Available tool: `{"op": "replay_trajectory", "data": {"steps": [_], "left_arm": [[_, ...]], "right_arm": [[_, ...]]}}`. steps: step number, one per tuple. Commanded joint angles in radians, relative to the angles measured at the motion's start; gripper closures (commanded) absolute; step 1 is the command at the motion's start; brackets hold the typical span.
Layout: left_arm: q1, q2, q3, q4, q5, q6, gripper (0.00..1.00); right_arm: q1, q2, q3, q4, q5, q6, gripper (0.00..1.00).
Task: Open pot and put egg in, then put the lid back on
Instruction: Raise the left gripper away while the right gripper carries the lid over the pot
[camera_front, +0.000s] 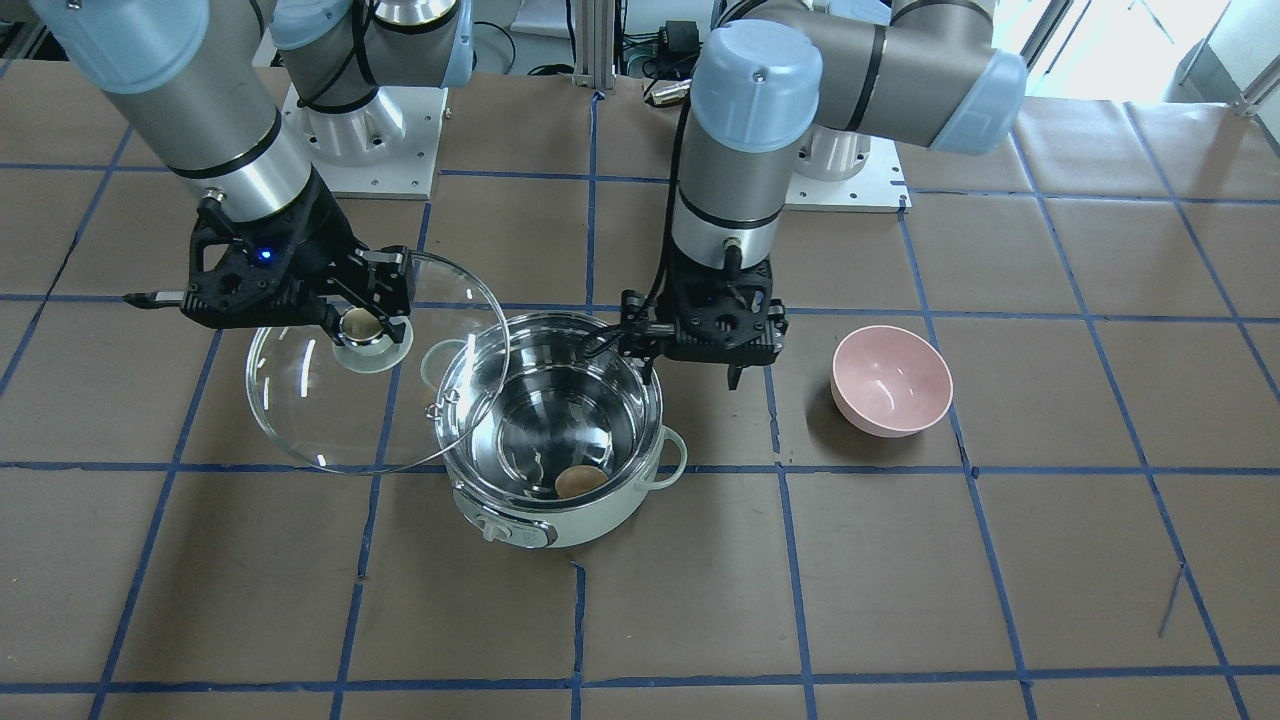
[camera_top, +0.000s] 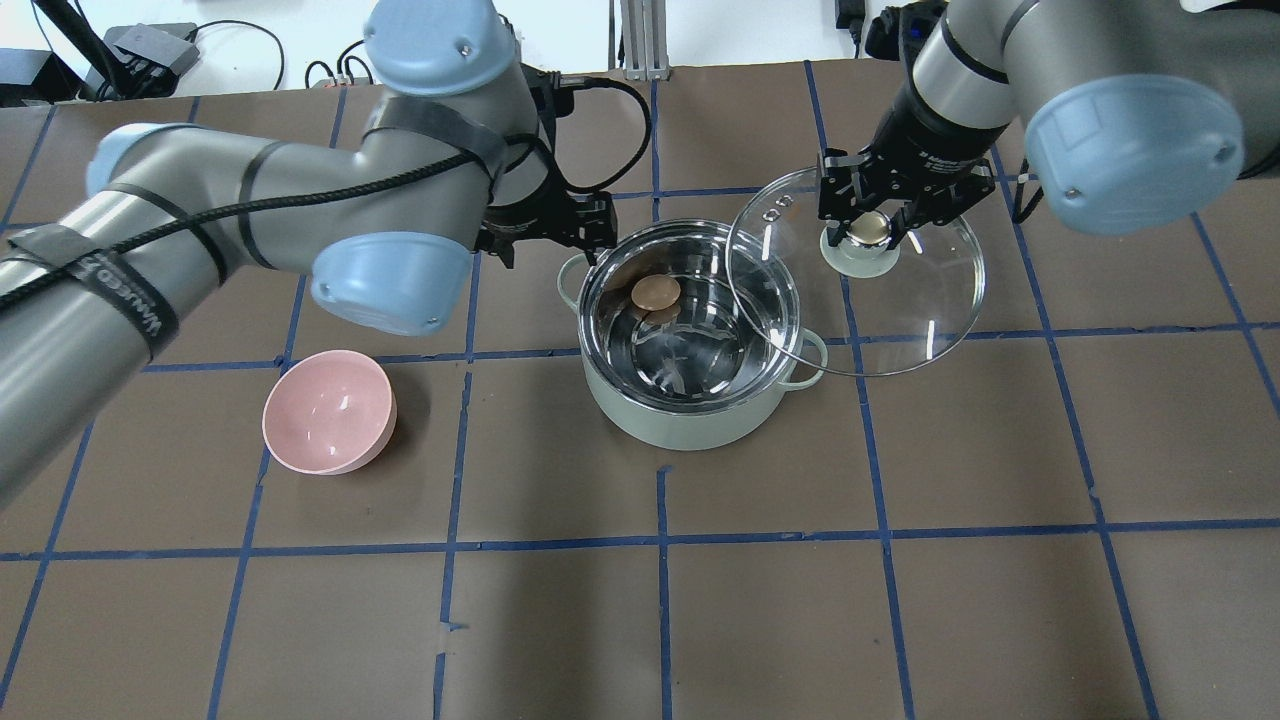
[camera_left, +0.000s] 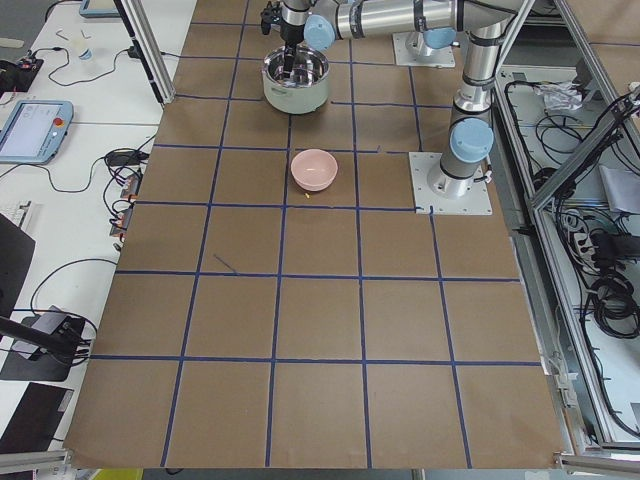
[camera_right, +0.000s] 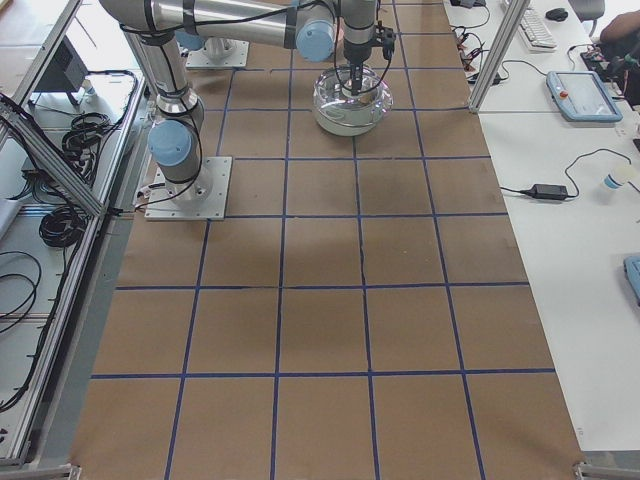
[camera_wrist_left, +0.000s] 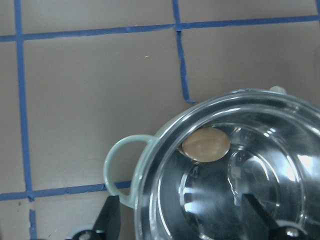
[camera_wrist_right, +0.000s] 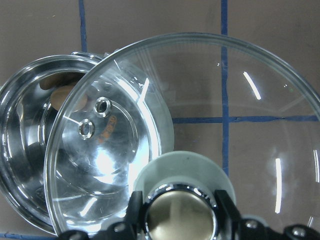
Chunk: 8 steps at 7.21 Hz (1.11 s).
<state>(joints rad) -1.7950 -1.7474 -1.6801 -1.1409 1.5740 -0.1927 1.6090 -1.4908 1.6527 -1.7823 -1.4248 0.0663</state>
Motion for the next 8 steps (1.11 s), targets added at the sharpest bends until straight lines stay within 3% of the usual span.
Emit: {"op": "replay_trajectory", "data": {"steps": [1,4,6,8], "left_arm": [[0.106,0.083,0.0,-0.141,-0.002,0.117,0.12],[0.193,0.151,0.043,-0.324,0.0,0.179,0.11],[0.201,0.137,0.173,-0.477,0.006,0.177,0.07],[0.192,0.143,0.145,-0.484,0.014,0.179,0.05]], "right_arm": [[0.076,0.033,0.001,-0.057,0.0,0.114,0.64],[0.195,0.093,-0.002,-0.178,-0.013,0.292,0.64],[0.257,0.15,-0.002,-0.27,-0.016,0.389,0.64],[0.291,0.178,-0.001,-0.284,-0.045,0.414,0.64]]}}
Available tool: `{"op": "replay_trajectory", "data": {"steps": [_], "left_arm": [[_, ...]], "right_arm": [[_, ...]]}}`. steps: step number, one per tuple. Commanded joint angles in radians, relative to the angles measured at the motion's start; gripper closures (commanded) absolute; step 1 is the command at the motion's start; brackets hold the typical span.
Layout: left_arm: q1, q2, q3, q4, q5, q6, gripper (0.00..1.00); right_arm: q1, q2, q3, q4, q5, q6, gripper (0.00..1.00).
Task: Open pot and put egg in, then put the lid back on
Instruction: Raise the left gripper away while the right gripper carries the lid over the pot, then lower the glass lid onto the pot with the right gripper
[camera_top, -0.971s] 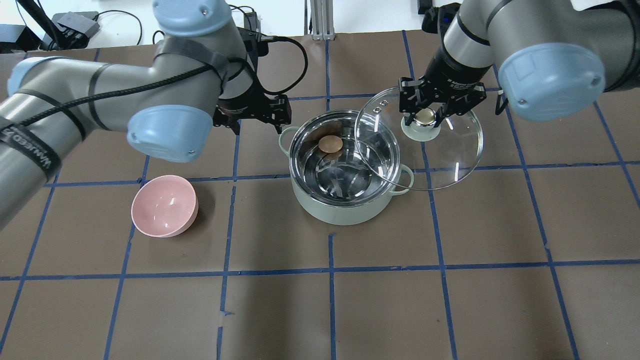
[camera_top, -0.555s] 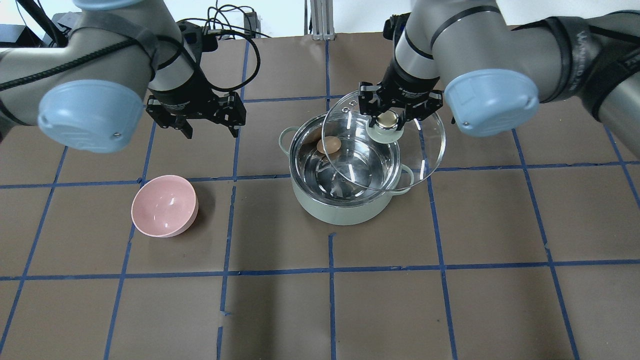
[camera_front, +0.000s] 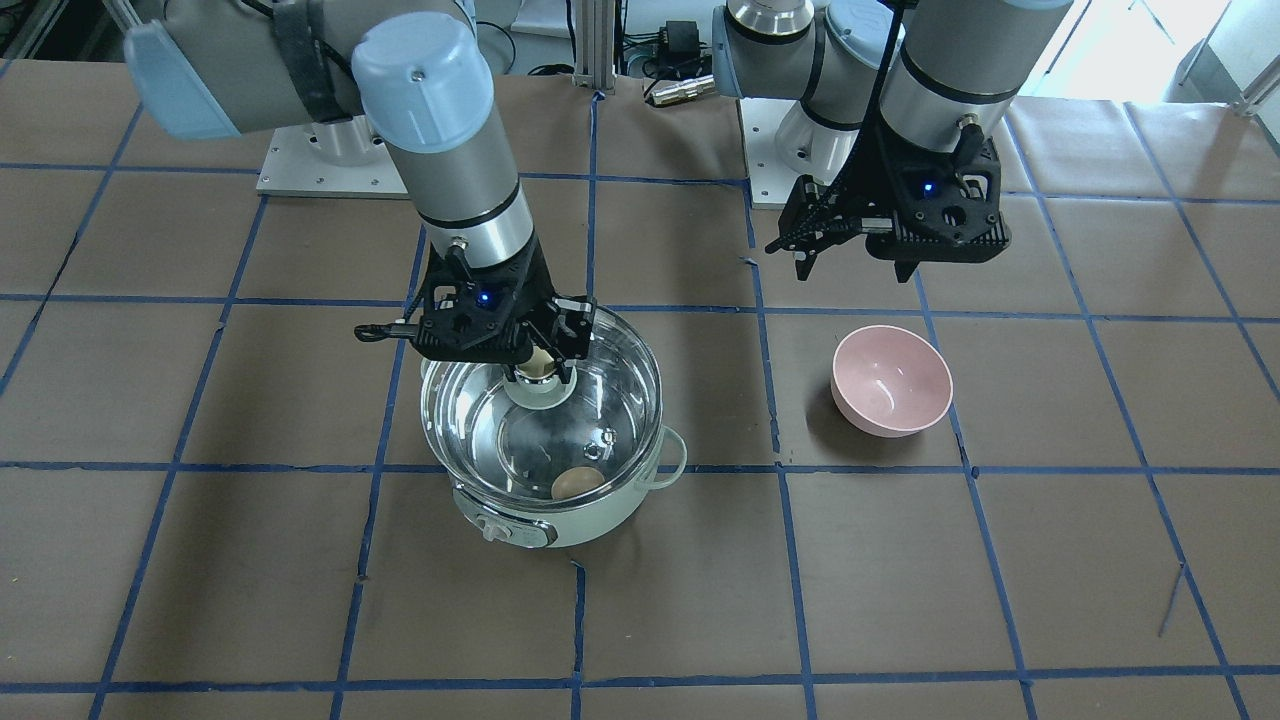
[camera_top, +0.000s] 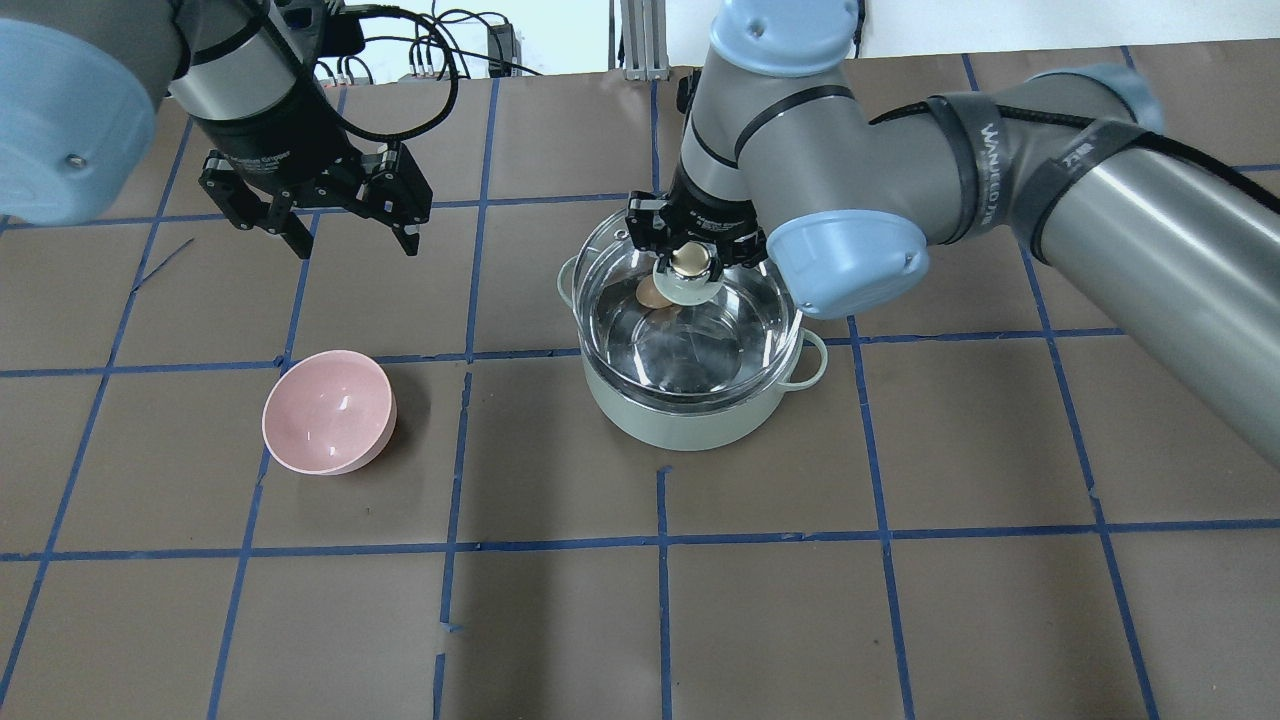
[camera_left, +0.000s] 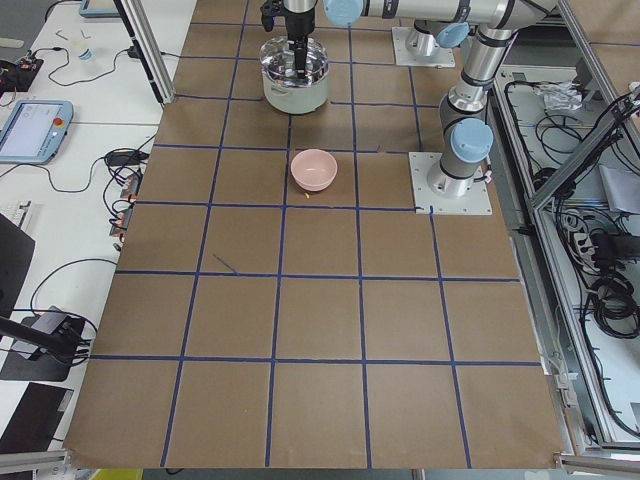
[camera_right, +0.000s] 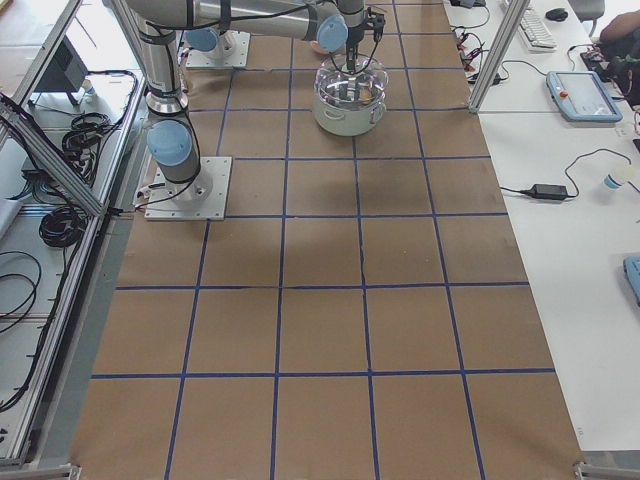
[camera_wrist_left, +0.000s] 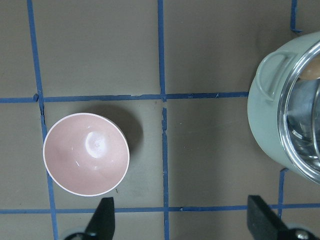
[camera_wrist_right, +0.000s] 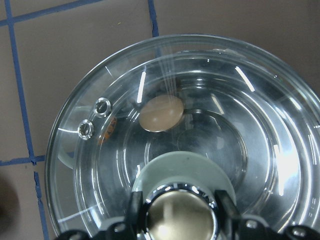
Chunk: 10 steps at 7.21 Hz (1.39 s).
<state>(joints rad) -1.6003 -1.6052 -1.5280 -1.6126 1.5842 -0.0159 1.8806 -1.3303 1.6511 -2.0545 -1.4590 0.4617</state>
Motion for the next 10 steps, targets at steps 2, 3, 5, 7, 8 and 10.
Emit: {"op": "replay_trajectory", "data": {"steps": [2,3,5,7,8,10], "left_arm": [[-0.004,0.005,-0.012,0.0,0.002,0.002,0.0],[-0.006,0.005,-0.018,0.0,0.002,0.004,0.0],[-0.006,0.005,-0.018,0.006,0.0,0.004,0.0],[-0.007,0.005,-0.017,0.013,0.0,0.002,0.0],[-0.007,0.004,-0.017,0.014,0.0,0.004,0.0],[-0.006,0.004,-0.017,0.023,-0.001,0.004,0.0]], "right_arm": [[0.02,0.025,0.001,-0.018,-0.017,0.012,0.64],[0.02,0.029,0.003,-0.018,-0.03,0.005,0.64],[0.017,0.028,0.003,-0.018,-0.037,-0.018,0.63],[0.017,0.028,0.004,-0.018,-0.037,-0.017,0.62],[0.017,0.028,0.004,-0.018,-0.037,-0.017,0.62],[0.017,0.028,0.006,-0.016,-0.037,-0.014,0.59]]}}
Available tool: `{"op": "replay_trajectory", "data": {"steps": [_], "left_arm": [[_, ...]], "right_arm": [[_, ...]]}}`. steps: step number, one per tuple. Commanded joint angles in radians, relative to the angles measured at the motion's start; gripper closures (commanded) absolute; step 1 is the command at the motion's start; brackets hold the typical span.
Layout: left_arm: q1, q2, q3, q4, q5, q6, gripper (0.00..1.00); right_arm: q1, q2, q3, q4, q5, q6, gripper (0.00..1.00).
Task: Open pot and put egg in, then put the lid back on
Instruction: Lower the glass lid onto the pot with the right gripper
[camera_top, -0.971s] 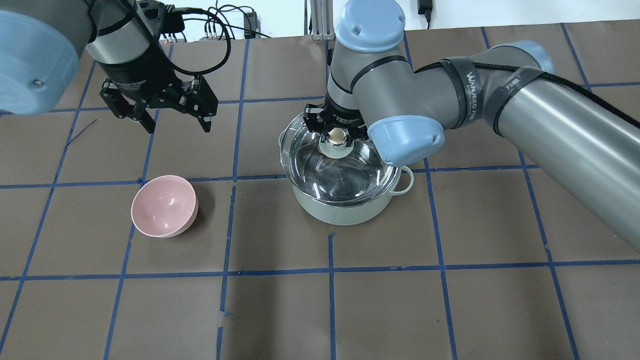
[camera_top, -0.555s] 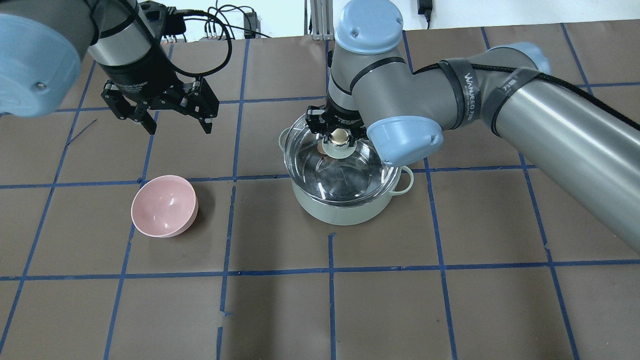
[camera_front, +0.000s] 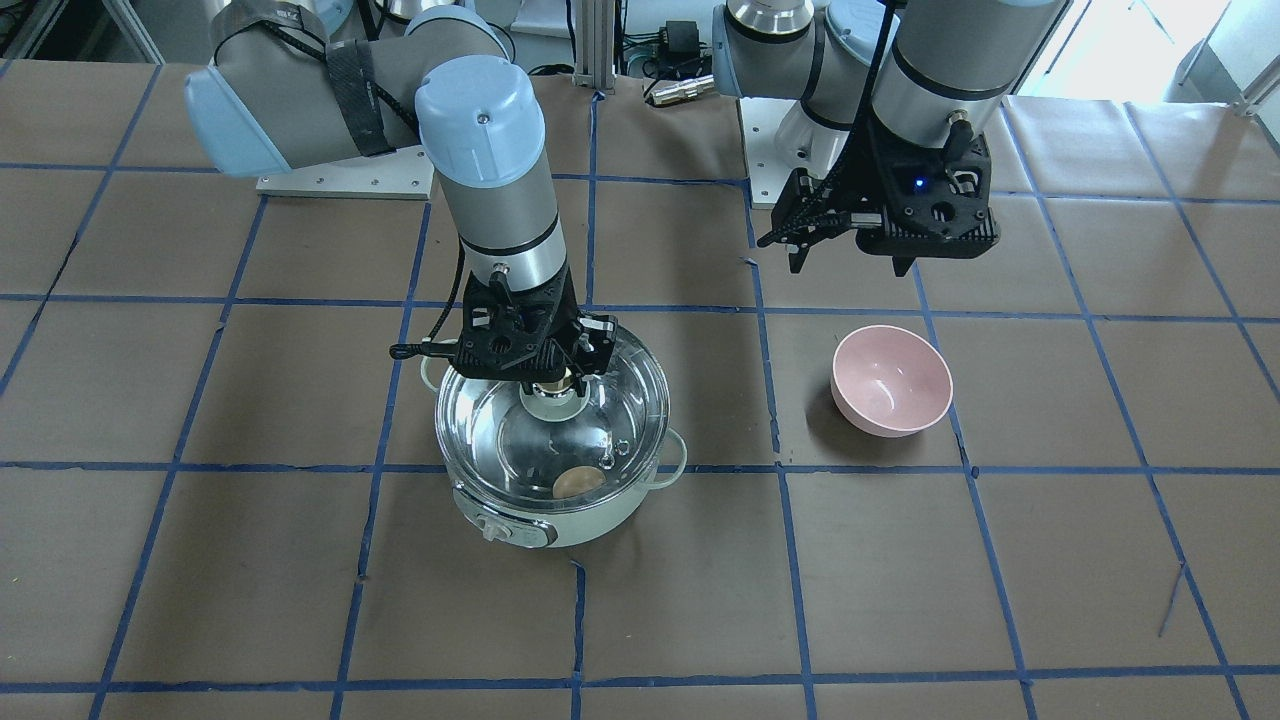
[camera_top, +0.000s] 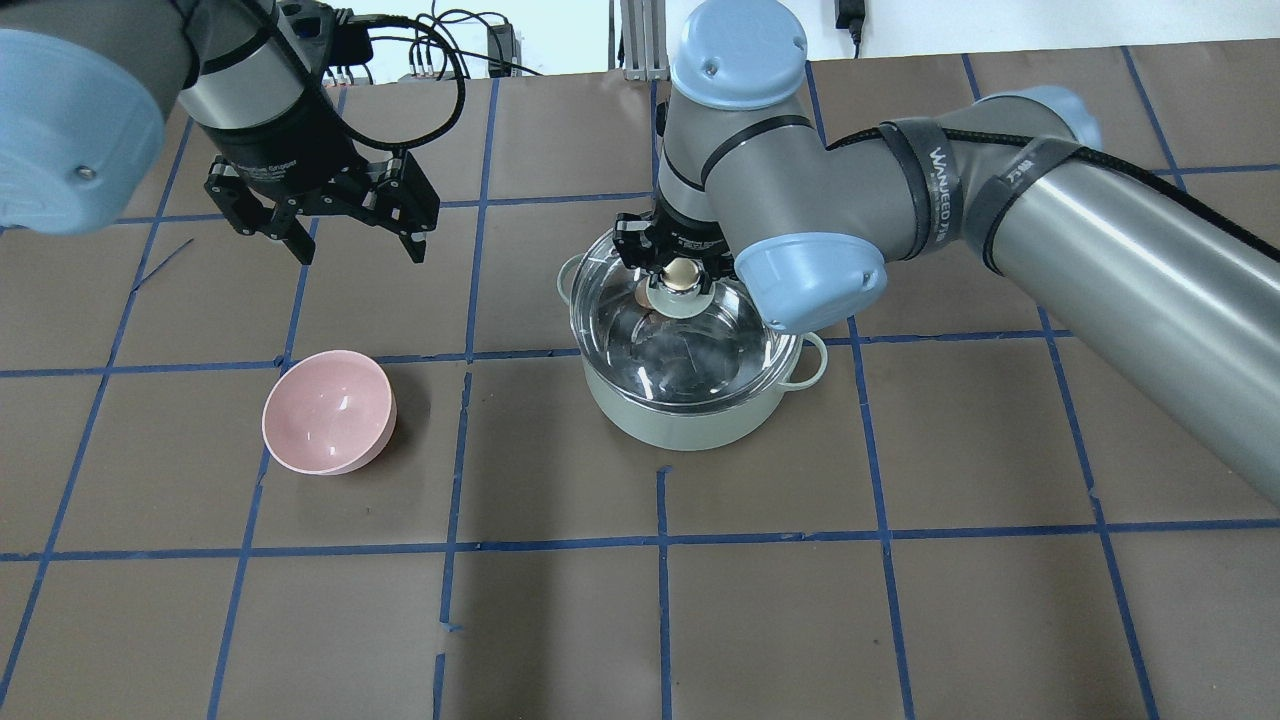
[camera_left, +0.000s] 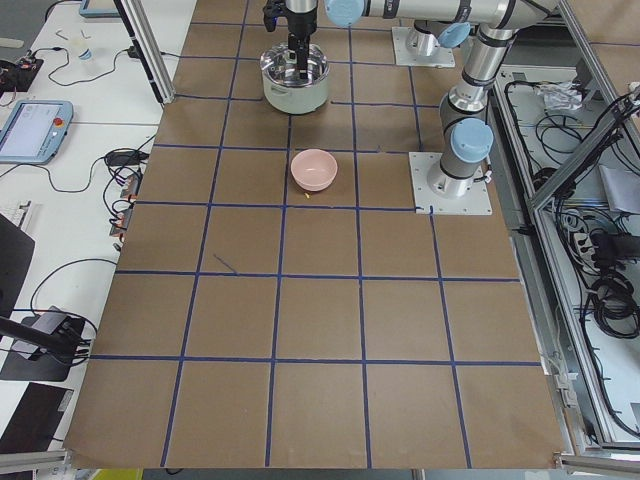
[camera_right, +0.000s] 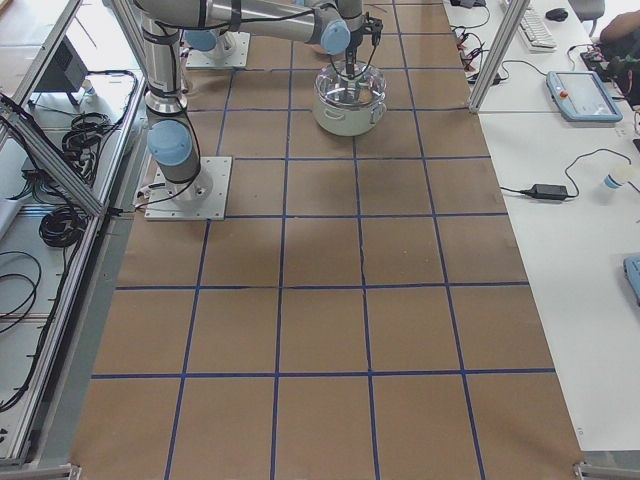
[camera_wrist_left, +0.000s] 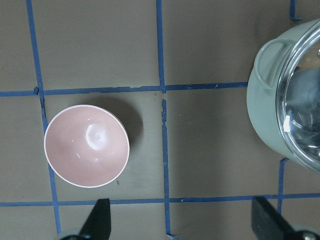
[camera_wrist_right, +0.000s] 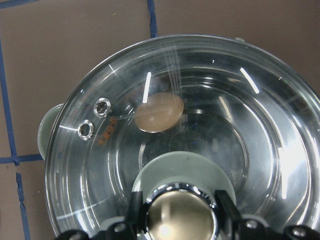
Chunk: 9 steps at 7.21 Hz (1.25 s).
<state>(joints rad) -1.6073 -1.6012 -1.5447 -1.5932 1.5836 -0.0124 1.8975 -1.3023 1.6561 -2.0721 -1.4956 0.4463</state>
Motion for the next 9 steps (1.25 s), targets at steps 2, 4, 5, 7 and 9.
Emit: {"op": "replay_trajectory", "data": {"steps": [2,4,5,7,9], "left_arm": [[0.0,0.0,0.0,0.004,-0.001,0.0,0.0],[0.0,0.0,0.0,0.004,-0.001,0.0,0.0],[0.0,0.0,0.0,0.004,-0.001,0.0,0.0],[-0.002,0.0,0.0,0.004,-0.001,0.0,0.0],[0.0,0.0,0.0,0.004,-0.001,0.002,0.0]], "right_arm": [[0.0,0.002,0.001,0.0,-0.002,0.002,0.56],[-0.002,0.002,0.001,0.0,0.0,0.0,0.56],[-0.003,0.002,0.001,0.0,0.0,-0.001,0.56],[-0.011,0.0,0.001,0.0,0.002,-0.001,0.56],[-0.011,0.0,0.001,0.0,0.0,0.0,0.5]]}}
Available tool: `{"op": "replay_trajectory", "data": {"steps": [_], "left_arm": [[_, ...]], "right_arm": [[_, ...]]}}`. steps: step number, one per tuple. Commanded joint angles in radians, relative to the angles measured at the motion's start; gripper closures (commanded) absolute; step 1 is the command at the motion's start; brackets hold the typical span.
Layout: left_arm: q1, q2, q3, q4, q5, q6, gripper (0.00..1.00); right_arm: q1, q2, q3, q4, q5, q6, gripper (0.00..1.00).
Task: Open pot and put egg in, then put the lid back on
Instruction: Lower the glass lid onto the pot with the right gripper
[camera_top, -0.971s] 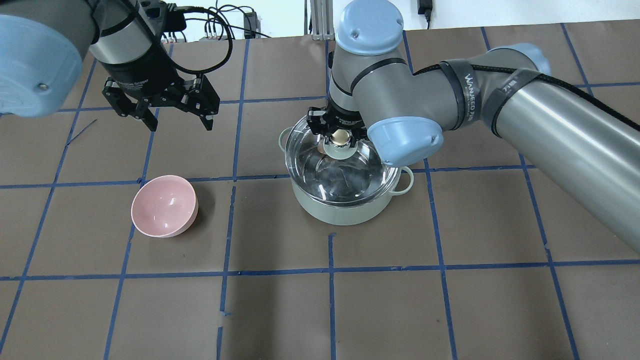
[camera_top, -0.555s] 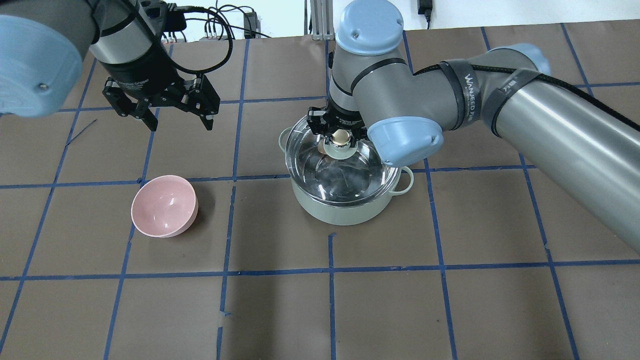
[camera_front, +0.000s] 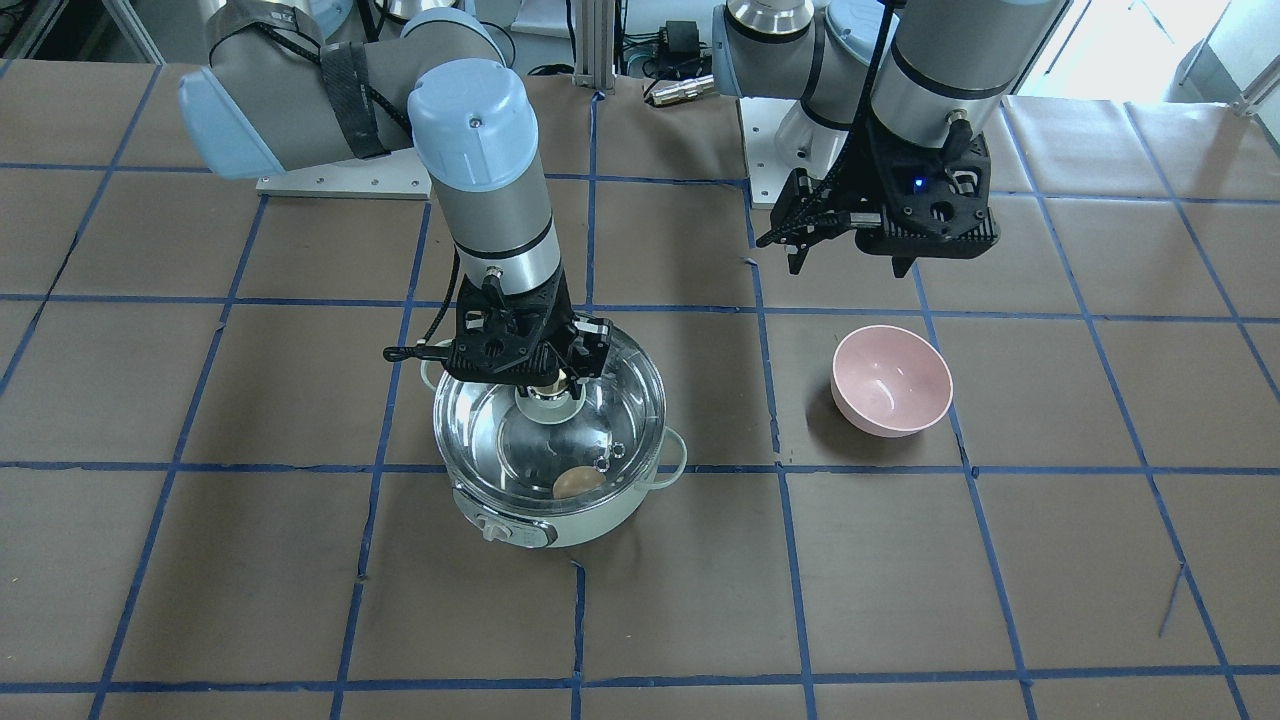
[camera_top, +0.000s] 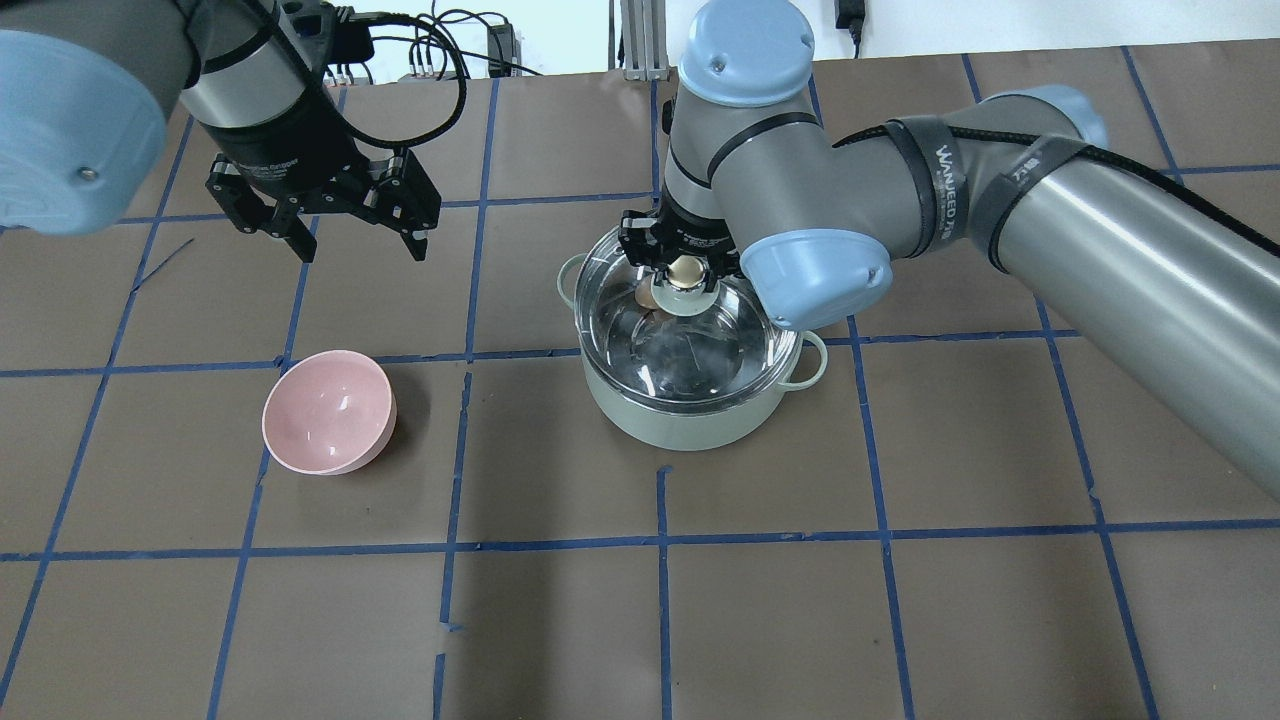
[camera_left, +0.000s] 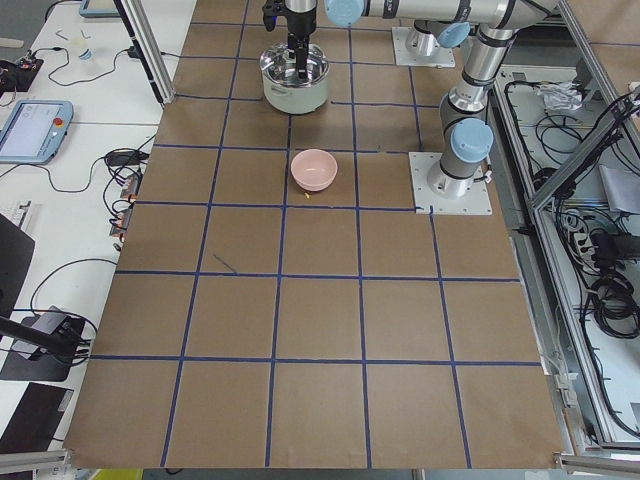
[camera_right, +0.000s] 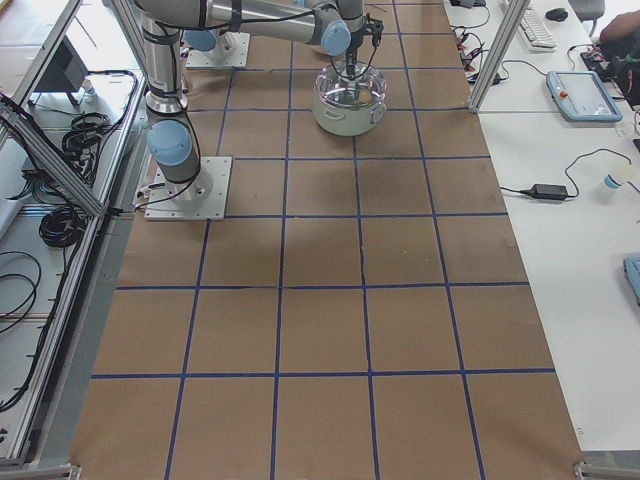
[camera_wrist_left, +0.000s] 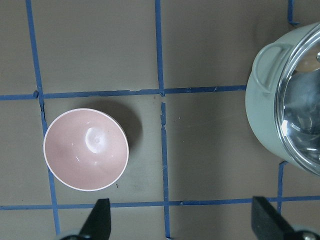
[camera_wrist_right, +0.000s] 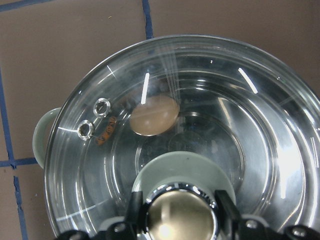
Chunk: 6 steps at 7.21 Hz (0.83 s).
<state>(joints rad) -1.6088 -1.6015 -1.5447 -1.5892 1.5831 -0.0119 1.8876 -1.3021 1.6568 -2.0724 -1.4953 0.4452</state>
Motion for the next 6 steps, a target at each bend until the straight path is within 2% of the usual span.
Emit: {"op": "replay_trajectory", "data": {"steps": [1,6], "left_arm": [[0.0,0.0,-0.002,0.0,0.0,0.001,0.0],[0.0,-0.002,-0.003,0.0,0.0,0.003,0.0]], "right_arm": [[-0.001,0.0,0.0,0.0,0.0,0.006,0.43],[-0.001,0.0,0.0,-0.009,-0.003,0.004,0.38]]}}
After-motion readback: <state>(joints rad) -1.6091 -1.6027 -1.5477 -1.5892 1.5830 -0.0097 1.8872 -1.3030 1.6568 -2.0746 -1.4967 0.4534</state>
